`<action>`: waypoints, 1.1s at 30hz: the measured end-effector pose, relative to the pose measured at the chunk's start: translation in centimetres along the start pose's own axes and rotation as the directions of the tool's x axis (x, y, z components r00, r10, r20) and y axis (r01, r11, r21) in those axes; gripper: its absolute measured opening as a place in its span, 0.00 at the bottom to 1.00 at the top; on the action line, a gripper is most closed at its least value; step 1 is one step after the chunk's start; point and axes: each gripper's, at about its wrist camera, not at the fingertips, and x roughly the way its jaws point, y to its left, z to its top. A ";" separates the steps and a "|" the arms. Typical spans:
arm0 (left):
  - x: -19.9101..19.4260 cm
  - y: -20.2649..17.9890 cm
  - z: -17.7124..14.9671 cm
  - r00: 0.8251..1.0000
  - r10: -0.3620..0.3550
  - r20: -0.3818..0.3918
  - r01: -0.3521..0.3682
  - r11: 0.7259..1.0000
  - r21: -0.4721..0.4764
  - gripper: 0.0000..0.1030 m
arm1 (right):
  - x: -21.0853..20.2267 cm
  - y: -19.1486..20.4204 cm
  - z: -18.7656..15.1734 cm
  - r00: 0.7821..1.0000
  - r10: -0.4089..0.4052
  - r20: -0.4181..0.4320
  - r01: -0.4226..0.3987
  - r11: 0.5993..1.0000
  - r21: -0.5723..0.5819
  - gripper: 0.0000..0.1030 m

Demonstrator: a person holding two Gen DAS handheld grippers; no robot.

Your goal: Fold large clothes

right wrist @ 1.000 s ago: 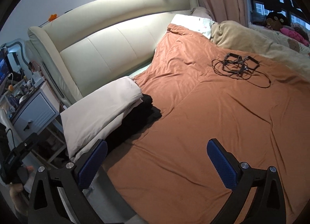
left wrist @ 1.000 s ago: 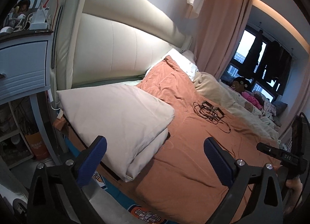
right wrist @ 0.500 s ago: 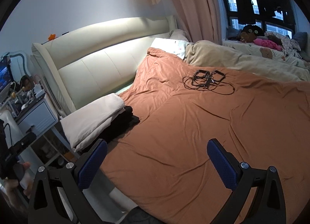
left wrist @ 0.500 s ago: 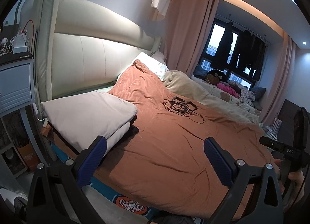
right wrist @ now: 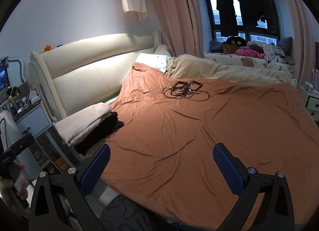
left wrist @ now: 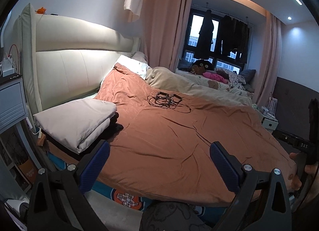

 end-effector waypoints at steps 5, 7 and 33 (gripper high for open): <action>-2.0 -2.4 -1.5 1.000 -0.024 0.020 0.023 0.998 0.050 0.99 | -3.1 -1.1 -2.7 0.998 -0.054 0.034 0.053 0.998 0.017 1.00; -2.8 -3.2 -2.3 0.999 -0.037 0.022 0.035 0.997 0.067 0.99 | -4.6 -1.4 -4.2 0.996 -0.076 0.045 0.075 0.997 0.027 1.00; -5.9 -5.8 -7.8 1.000 -0.002 -0.003 0.002 0.996 0.088 0.99 | -10.6 -2.4 -11.6 0.991 -0.129 0.034 0.128 0.992 0.019 1.00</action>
